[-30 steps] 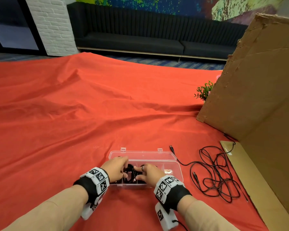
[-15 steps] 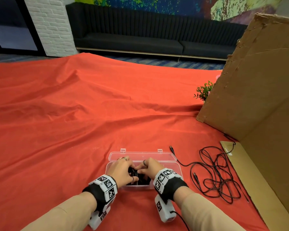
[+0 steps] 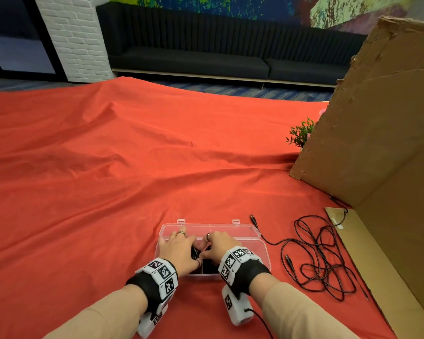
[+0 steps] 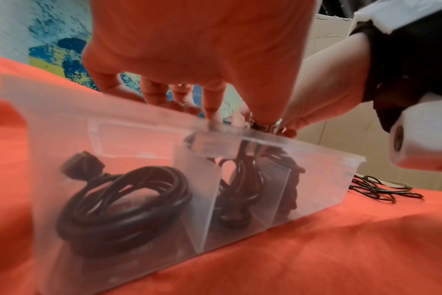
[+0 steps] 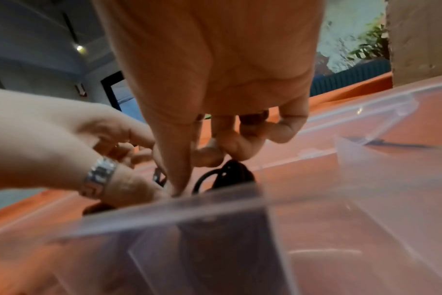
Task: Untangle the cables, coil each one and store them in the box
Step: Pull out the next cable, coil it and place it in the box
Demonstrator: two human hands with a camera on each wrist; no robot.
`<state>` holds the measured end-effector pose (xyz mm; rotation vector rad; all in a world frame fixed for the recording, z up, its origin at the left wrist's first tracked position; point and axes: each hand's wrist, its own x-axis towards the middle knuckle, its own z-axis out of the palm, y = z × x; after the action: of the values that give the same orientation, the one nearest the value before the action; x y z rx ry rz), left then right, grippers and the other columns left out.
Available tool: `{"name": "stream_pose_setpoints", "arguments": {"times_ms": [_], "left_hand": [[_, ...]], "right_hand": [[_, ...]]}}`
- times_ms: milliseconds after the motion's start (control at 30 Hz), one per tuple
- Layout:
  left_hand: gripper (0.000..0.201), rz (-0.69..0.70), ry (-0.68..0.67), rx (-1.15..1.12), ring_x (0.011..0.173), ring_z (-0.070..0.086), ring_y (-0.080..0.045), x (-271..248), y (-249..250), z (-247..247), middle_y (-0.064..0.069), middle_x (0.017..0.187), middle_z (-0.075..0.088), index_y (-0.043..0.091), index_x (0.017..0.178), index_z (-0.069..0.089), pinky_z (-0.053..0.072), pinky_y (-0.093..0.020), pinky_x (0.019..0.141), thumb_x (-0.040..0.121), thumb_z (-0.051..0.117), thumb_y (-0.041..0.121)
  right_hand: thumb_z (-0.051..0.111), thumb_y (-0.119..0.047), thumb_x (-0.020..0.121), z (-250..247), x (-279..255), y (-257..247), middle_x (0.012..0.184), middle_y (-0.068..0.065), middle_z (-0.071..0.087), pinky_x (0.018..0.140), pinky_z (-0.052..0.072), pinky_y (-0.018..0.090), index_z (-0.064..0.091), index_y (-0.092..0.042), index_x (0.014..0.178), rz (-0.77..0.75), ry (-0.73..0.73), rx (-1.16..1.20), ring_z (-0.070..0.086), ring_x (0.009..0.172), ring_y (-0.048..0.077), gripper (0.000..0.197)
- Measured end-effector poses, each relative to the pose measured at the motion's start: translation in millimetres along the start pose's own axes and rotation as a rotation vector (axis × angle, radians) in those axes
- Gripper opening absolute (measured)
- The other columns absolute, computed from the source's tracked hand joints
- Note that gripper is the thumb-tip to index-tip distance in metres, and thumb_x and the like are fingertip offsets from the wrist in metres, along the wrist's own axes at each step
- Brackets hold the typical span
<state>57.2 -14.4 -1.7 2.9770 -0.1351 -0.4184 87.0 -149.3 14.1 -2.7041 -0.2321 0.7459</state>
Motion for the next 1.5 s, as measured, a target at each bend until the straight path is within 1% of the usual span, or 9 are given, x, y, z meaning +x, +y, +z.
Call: {"name": "stream_pose_setpoints", "arguments": {"times_ms": [167, 300, 533, 867, 1033, 1200, 1333, 1433, 1500], "left_hand": [[0.047, -0.002, 0.008, -0.009, 0.13, 0.033, -0.021, -1.9, -2.0, 0.1, 0.001, 0.143, 0.034, 0.028, 0.113, 0.051, 0.028, -0.045, 0.098, 0.075, 0.06, 0.052], [0.046, 0.001, -0.013, 0.016, 0.13, 0.033, -0.022, -2.0, -1.5, -2.1, 0.0, 0.14, 0.037, 0.027, 0.114, 0.052, 0.027, -0.048, 0.099, 0.074, 0.06, 0.049], [0.047, 0.028, -0.039, 0.007, 0.128, 0.035, -0.021, -2.5, -2.5, -9.3, 0.0, 0.134, 0.042, 0.024, 0.114, 0.053, 0.026, -0.048, 0.1, 0.074, 0.06, 0.046], [0.044, 0.038, -0.026, 0.0, 0.125, 0.037, -0.021, -4.2, -4.8, -10.1, 0.002, 0.129, 0.046, 0.025, 0.112, 0.058, 0.026, -0.049, 0.103, 0.075, 0.06, 0.05], [0.035, 0.146, -0.087, -0.07, 0.121, 0.036, -0.019, -7.8, -16.7, -12.6, 0.004, 0.121, 0.044, 0.039, 0.119, 0.058, 0.02, -0.048, 0.106, 0.087, 0.05, 0.052], [0.023, 0.201, -0.107, -0.125, 0.112, 0.044, -0.014, 1.4, -19.9, -18.0, 0.012, 0.086, 0.038, 0.039, 0.105, 0.067, 0.017, -0.051, 0.107, 0.088, 0.053, 0.046], [0.023, 0.3, -0.128, -0.213, 0.092, 0.046, -0.006, 16.8, -27.0, -16.4, 0.014, 0.074, 0.04, 0.033, 0.101, 0.071, 0.025, -0.033, 0.09, 0.083, 0.061, 0.043], [0.023, 0.389, -0.143, -0.249, 0.085, 0.046, -0.007, 22.1, -31.4, -19.1, 0.006, 0.081, 0.047, 0.024, 0.104, 0.073, 0.024, -0.02, 0.074, 0.085, 0.062, 0.033], [0.023, 0.402, -0.122, -0.179, 0.092, 0.054, -0.015, 23.4, -29.3, -21.1, -0.003, 0.091, 0.057, 0.023, 0.104, 0.072, 0.03, -0.02, 0.076, 0.087, 0.06, 0.032]], "right_hand": [[0.067, -0.023, 0.081, -5.2, 0.1, -9.4, 0.101, 0.006, 0.068, 0.077, 0.046, 0.03, 0.065, -0.017, 0.091, -0.011, -0.02, -0.03, 0.063, 0.099, 0.025, 0.012], [0.053, -0.022, 0.089, -0.2, -7.9, -17.6, 0.109, 0.013, 0.064, 0.079, 0.046, 0.036, 0.059, -0.011, 0.107, -0.102, 0.004, -0.321, 0.062, 0.101, 0.032, 0.022], [0.043, -0.02, 0.095, -0.2, -10.4, -25.6, 0.117, 0.013, 0.062, 0.086, 0.046, 0.04, 0.054, -0.012, 0.121, -0.157, -0.003, -0.491, 0.059, 0.109, 0.033, 0.029], [0.042, -0.019, 0.095, 9.7, 0.0, -27.1, 0.119, 0.009, 0.063, 0.085, 0.044, 0.037, 0.055, -0.012, 0.118, -0.065, -0.051, -0.403, 0.059, 0.111, 0.03, 0.027], [0.052, -0.032, 0.092, 7.4, -0.7, -18.9, 0.116, 0.012, 0.063, 0.084, 0.047, 0.036, 0.06, -0.013, 0.114, -0.053, -0.055, -0.285, 0.06, 0.108, 0.031, 0.03], [0.058, -0.034, 0.087, 17.1, -9.1, -7.1, 0.102, 0.011, 0.068, 0.071, 0.046, 0.03, 0.065, -0.013, 0.099, -0.045, 0.074, -0.045, 0.063, 0.097, 0.028, 0.025], [0.051, -0.021, 0.088, 21.2, -12.6, 3.5, 0.106, 0.012, 0.068, 0.082, 0.049, 0.034, 0.067, -0.013, 0.105, -0.114, 0.053, 0.008, 0.062, 0.101, 0.031, 0.025], [0.041, -0.013, 0.093, 22.8, -18.5, 9.0, 0.12, 0.014, 0.06, 0.089, 0.045, 0.037, 0.063, -0.01, 0.115, -0.175, 0.015, -0.067, 0.057, 0.109, 0.033, 0.031], [0.038, -0.013, 0.095, 24.4, -22.2, 10.9, 0.126, 0.013, 0.051, 0.091, 0.043, 0.04, 0.058, -0.009, 0.121, -0.202, -0.002, -0.102, 0.054, 0.112, 0.033, 0.033]]}}
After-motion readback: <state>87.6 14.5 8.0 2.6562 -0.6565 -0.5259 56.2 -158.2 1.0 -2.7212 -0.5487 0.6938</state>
